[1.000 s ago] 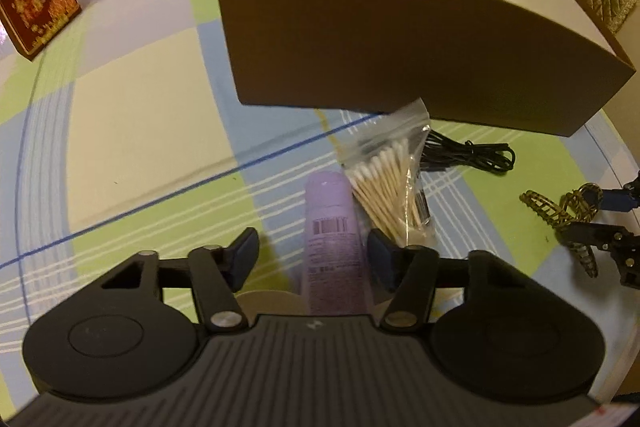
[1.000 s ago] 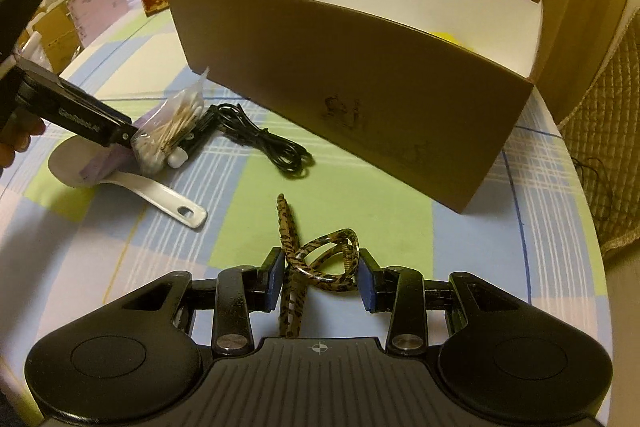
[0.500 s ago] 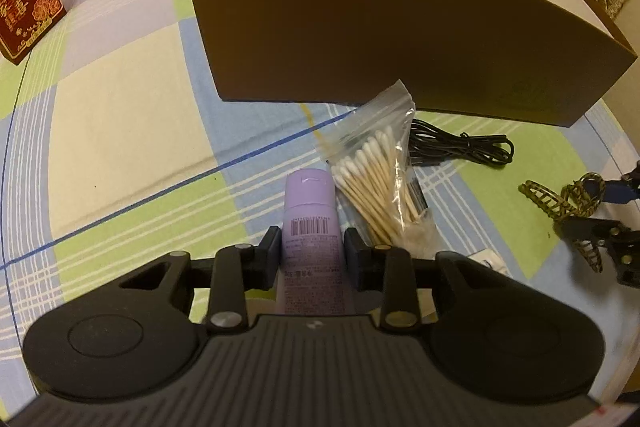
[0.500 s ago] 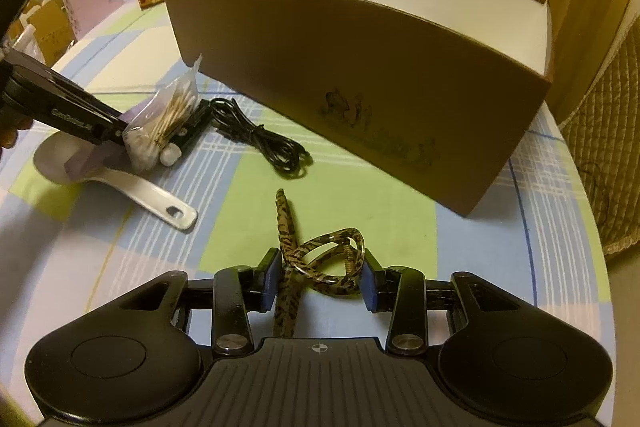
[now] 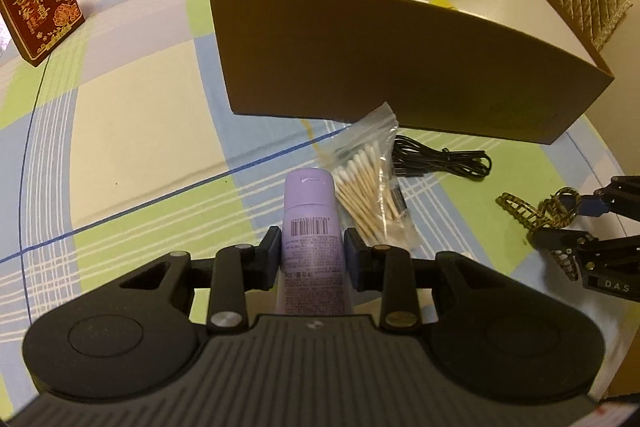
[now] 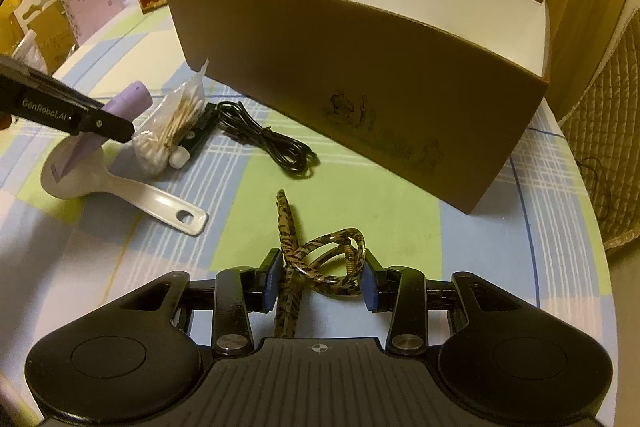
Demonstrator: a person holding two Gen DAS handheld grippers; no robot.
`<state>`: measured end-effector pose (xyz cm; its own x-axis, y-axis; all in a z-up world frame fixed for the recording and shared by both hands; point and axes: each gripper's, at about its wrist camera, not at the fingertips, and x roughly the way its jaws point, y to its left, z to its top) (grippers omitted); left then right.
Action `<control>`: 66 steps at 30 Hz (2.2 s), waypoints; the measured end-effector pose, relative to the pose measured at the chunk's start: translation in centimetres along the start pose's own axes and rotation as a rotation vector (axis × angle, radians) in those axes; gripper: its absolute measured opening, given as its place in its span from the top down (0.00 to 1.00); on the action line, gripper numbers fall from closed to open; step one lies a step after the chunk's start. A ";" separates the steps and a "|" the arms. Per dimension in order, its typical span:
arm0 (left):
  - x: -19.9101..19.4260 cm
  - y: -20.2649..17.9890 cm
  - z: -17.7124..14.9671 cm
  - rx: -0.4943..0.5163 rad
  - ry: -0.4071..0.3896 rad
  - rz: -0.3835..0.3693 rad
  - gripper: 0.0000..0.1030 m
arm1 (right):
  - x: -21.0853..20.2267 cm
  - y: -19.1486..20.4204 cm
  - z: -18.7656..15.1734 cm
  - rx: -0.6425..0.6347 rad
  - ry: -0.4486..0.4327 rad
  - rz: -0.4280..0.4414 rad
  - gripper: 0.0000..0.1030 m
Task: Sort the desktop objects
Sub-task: 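Carry the purple tube in left tool and the hair clip in right tool over the box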
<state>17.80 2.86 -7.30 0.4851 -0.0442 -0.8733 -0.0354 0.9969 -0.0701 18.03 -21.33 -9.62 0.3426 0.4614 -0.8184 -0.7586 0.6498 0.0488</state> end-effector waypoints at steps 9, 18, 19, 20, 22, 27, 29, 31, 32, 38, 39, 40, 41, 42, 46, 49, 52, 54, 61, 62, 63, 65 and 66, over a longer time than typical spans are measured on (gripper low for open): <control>-2.2 -0.9 -0.4 0.002 -0.029 -0.017 0.73 | -1.6 0.4 0.5 0.016 -0.019 0.016 0.64; -3.5 -2.2 -0.5 0.013 -0.048 -0.035 0.73 | -3.4 0.7 1.2 0.033 -0.041 0.049 0.64; -3.6 -2.3 -0.5 0.013 -0.049 -0.036 0.73 | -3.6 0.7 1.3 0.034 -0.045 0.055 0.64; -3.8 -2.4 -0.5 0.012 -0.051 -0.038 0.73 | -3.7 0.7 1.4 0.035 -0.049 0.060 0.64; -4.1 -2.6 -0.6 0.013 -0.058 -0.042 0.73 | -4.1 0.8 1.6 0.035 -0.056 0.066 0.64; -4.7 -3.1 -0.4 0.016 -0.075 -0.047 0.73 | -4.6 0.9 1.9 0.033 -0.066 0.072 0.64; -4.8 -3.4 -0.3 0.017 -0.080 -0.040 0.73 | -4.8 0.9 2.1 0.036 -0.073 0.074 0.64; -5.0 -3.6 -0.1 0.023 -0.088 -0.041 0.73 | -5.0 0.8 2.4 0.039 -0.081 0.075 0.64; -5.0 -3.7 0.0 0.025 -0.092 -0.042 0.73 | -5.2 0.8 2.5 0.039 -0.085 0.077 0.64; -5.4 -4.6 0.6 0.038 -0.115 -0.051 0.73 | -5.9 0.3 3.0 0.040 -0.101 0.070 0.64; -5.4 -4.7 0.7 0.040 -0.117 -0.052 0.73 | -6.0 0.3 3.1 0.041 -0.104 0.068 0.64; -5.5 -4.9 0.8 0.041 -0.118 -0.055 0.73 | -6.1 0.2 3.1 0.042 -0.106 0.067 0.64; -5.5 -5.0 0.8 0.042 -0.119 -0.057 0.73 | -6.3 0.1 3.2 0.043 -0.109 0.066 0.64; -5.5 -5.1 0.9 0.044 -0.120 -0.059 0.73 | -6.4 0.0 3.2 0.043 -0.112 0.066 0.64; -5.6 -5.6 1.3 0.050 -0.127 -0.064 0.73 | -7.0 -0.4 3.6 0.054 -0.129 0.073 0.64; -5.9 -5.9 1.7 0.052 -0.138 -0.067 0.73 | -7.4 -0.6 4.1 0.056 -0.145 0.077 0.64; -6.1 -6.2 2.0 0.053 -0.151 -0.072 0.73 | -7.6 -1.0 4.7 0.060 -0.156 0.080 0.64; -6.2 -6.3 2.3 0.055 -0.158 -0.074 0.73 | -7.7 -1.2 5.2 0.057 -0.166 0.081 0.64; -6.8 -6.5 3.8 0.069 -0.190 -0.073 0.73 | -8.2 -2.3 7.1 0.061 -0.201 0.099 0.64; -6.9 -6.5 4.1 0.071 -0.196 -0.072 0.73 | -8.2 -2.4 7.4 0.061 -0.207 0.099 0.64; -6.9 -6.5 4.4 0.072 -0.201 -0.071 0.73 | -8.2 -2.7 7.7 0.062 -0.212 0.101 0.64; -7.0 -6.5 5.1 0.073 -0.212 -0.070 0.73 | -8.3 -3.1 8.5 0.061 -0.222 0.101 0.64; -7.1 -6.5 5.4 0.075 -0.218 -0.070 0.73 | -8.3 -3.3 8.9 0.059 -0.228 0.099 0.64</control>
<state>19.32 -2.98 1.99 0.6617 -0.1060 -0.7422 0.0660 0.9943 -0.0832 22.63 -21.92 2.12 0.3893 0.6444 -0.6581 -0.7631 0.6258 0.1614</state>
